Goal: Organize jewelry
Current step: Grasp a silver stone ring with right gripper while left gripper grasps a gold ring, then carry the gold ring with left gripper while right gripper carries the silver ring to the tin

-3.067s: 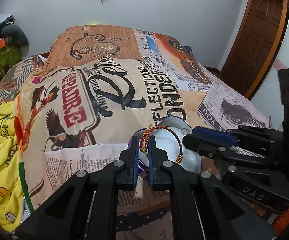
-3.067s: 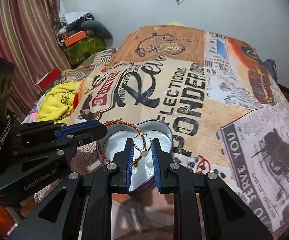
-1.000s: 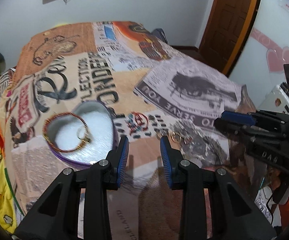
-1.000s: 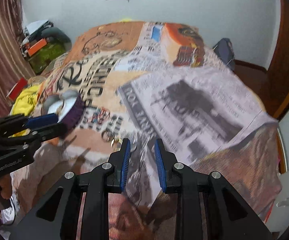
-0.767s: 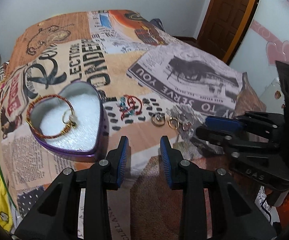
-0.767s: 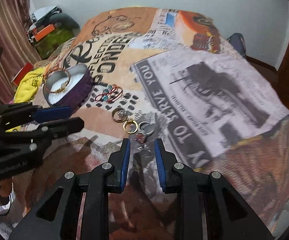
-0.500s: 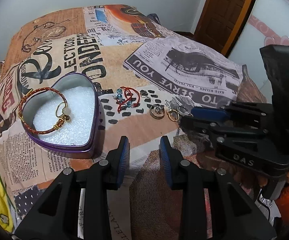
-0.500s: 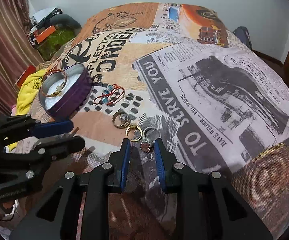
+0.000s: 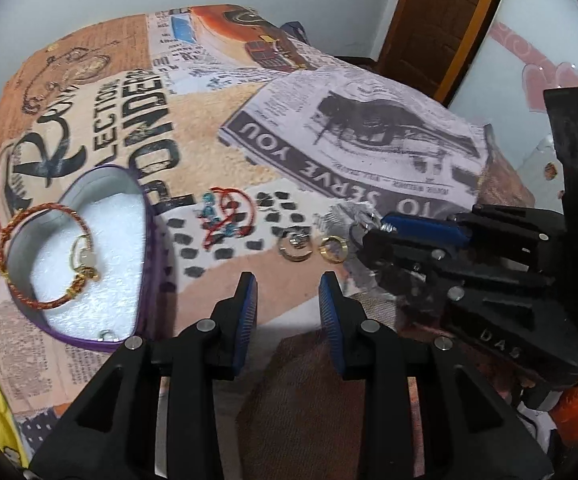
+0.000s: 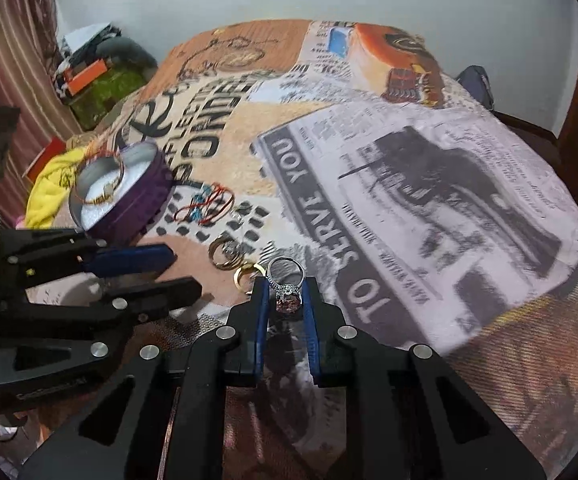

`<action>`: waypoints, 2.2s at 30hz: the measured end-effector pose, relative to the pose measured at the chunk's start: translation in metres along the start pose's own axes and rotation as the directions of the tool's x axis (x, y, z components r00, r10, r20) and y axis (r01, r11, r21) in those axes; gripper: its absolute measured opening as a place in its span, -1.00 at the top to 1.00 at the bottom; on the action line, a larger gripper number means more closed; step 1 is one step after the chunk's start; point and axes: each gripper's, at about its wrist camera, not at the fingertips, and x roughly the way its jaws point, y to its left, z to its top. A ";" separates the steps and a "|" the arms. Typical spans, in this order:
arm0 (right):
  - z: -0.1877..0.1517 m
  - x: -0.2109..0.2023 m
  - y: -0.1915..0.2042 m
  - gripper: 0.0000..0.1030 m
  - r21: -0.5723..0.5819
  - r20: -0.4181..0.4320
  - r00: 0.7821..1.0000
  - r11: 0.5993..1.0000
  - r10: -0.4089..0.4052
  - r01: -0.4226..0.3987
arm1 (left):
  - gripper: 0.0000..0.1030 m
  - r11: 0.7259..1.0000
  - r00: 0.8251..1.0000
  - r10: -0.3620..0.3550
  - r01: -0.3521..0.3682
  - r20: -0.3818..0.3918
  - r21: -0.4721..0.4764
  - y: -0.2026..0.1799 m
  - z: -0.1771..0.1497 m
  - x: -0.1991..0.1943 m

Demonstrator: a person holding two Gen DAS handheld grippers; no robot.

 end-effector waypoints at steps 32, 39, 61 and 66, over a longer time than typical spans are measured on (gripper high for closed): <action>0.010 -0.038 -0.025 0.71 0.052 0.099 0.995 0.998 -0.031 0.026 | 0.64 0.995 1.000 0.025 -0.026 0.010 0.098 -0.025 0.014 0.020; 0.018 -0.042 -0.009 0.71 0.022 0.119 0.993 1.000 -0.019 0.017 | 0.64 0.998 0.995 0.044 -0.048 0.089 0.037 -0.011 0.016 -0.012; 0.058 -0.047 0.069 0.71 -0.124 0.205 0.977 0.992 0.065 -0.040 | 0.64 0.985 0.934 0.155 -0.120 0.321 -0.128 0.059 0.012 -0.122; 0.064 -0.039 0.086 0.71 -0.145 0.206 0.974 0.987 0.094 -0.064 | 0.64 0.980 0.930 0.174 -0.131 0.323 -0.153 0.076 0.004 -0.129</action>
